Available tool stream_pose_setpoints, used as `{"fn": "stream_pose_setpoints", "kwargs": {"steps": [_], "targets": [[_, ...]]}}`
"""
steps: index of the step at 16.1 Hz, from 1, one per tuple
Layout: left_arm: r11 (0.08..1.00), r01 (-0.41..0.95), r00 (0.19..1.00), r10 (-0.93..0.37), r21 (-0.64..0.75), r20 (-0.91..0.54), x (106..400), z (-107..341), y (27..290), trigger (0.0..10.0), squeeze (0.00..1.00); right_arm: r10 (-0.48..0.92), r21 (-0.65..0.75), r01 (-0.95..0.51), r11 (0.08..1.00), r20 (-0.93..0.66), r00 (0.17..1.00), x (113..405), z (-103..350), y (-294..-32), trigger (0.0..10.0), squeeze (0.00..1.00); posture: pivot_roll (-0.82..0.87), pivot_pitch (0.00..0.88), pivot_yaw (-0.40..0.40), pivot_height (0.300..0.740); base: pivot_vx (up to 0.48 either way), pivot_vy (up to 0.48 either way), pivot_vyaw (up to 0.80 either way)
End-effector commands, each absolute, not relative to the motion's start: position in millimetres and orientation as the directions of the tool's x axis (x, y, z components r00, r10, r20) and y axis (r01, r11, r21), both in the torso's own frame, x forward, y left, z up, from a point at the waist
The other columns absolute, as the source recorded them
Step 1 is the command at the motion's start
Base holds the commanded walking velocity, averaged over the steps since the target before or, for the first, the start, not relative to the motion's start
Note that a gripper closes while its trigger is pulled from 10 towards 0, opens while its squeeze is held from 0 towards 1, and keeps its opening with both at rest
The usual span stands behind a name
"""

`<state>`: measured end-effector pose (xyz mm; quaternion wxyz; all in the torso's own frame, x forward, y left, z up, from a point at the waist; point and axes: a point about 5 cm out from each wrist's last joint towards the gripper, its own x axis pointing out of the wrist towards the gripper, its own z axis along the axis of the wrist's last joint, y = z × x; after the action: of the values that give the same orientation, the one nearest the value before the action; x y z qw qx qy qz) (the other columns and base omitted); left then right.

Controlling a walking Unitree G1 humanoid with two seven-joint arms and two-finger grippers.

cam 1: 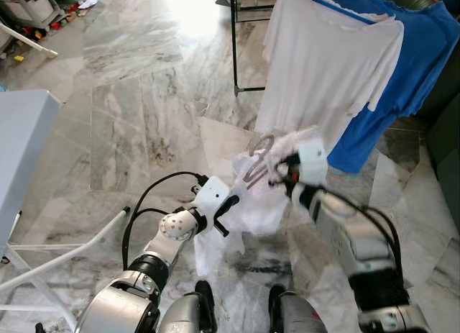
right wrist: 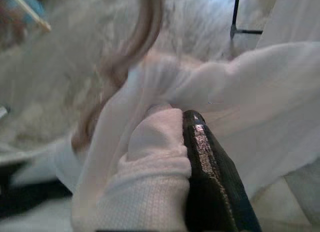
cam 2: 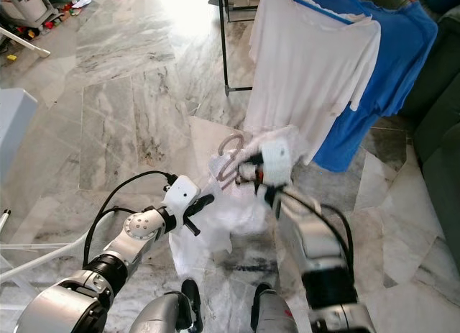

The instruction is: Hang hanger

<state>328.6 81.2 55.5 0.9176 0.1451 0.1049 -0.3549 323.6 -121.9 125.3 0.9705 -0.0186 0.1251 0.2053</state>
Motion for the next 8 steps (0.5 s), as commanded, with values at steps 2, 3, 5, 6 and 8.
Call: {"fn": "stream_pose_setpoints", "kwargs": {"steps": [2,3,5,6,8], "targets": [[0.738,0.648,0.758,-0.599,0.191,-0.259,335,64,91,0.0,0.00,0.382,-0.076,-0.426,0.901,-0.322,0.866,312,105,-124,10.0,0.00,-0.17,0.258,0.077,0.740,0.000,0.000,0.00],[0.743,0.641,0.764,-0.591,0.194,-0.258,337,65,93,0.0,0.00,0.357,-0.089,-0.404,0.911,-0.325,0.876,311,103,-129,10.0,0.00,-0.17,0.259,0.079,0.740,0.000,0.000,0.00],[0.750,0.625,0.777,-0.574,0.214,-0.257,341,70,101,0.0,0.00,0.281,-0.199,-0.355,0.913,-0.323,0.904,307,98,-145,10.0,1.00,-0.17,0.258,0.079,0.740,0.000,0.000,0.00],[0.750,0.620,0.783,-0.570,0.230,-0.251,345,74,106,0.0,0.00,0.266,-0.246,-0.344,0.906,-0.299,0.916,305,99,-152,10.0,1.00,-0.17,0.257,0.081,0.740,0.000,0.000,0.00],[0.749,0.612,0.789,-0.560,0.255,-0.252,347,77,112,0.0,0.00,0.252,-0.261,-0.327,0.908,-0.282,0.926,303,101,-160,10.0,1.00,-0.17,0.258,0.084,0.740,0.000,0.000,0.00]]}}
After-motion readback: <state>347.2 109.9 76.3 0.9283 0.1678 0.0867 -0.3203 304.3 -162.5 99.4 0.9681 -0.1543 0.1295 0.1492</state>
